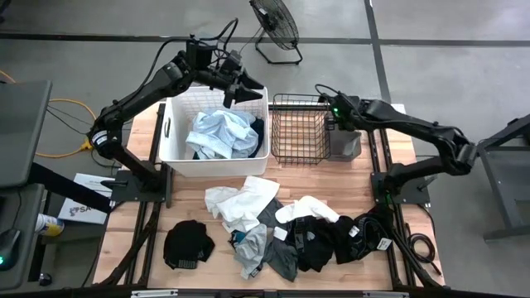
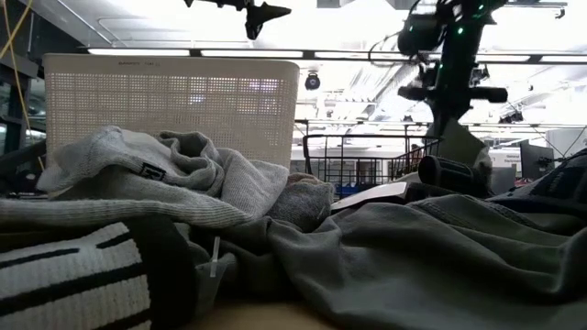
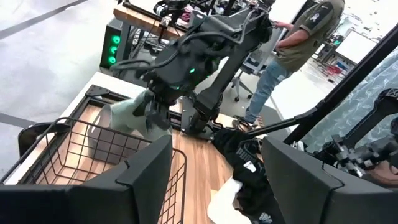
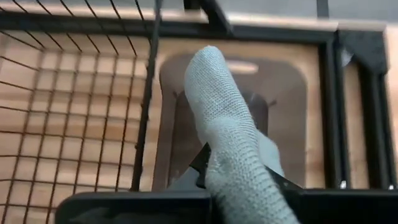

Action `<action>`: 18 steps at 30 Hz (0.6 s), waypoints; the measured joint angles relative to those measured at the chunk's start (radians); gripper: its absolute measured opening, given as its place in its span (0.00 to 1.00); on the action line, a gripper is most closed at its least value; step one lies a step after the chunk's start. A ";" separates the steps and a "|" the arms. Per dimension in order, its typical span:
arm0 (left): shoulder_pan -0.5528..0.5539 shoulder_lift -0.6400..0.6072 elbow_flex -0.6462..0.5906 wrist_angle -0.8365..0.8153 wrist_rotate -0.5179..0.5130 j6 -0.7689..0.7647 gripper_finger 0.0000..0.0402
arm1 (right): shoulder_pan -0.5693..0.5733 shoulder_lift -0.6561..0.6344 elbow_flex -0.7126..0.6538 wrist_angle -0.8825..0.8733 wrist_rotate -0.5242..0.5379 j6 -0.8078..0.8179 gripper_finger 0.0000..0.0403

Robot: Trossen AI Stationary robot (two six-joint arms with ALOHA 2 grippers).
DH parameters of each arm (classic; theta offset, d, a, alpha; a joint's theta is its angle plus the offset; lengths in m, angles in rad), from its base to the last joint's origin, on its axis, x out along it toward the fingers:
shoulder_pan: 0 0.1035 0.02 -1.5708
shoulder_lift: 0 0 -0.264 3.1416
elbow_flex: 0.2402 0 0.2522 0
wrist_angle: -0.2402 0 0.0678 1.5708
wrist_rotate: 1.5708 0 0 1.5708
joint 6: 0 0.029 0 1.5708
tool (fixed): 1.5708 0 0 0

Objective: Pick & Place Cloths
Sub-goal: Put the green sock into the black bin

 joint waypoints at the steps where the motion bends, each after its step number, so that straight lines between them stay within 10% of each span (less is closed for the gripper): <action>1: 0.000 0.000 0.000 -0.001 0.000 0.000 0.60 | -0.008 0.015 0.000 -0.010 -0.016 0.010 0.01; 18: 0.000 0.000 0.000 -0.043 0.001 0.019 0.60 | -0.178 0.056 0.000 -0.029 -0.274 -0.654 0.01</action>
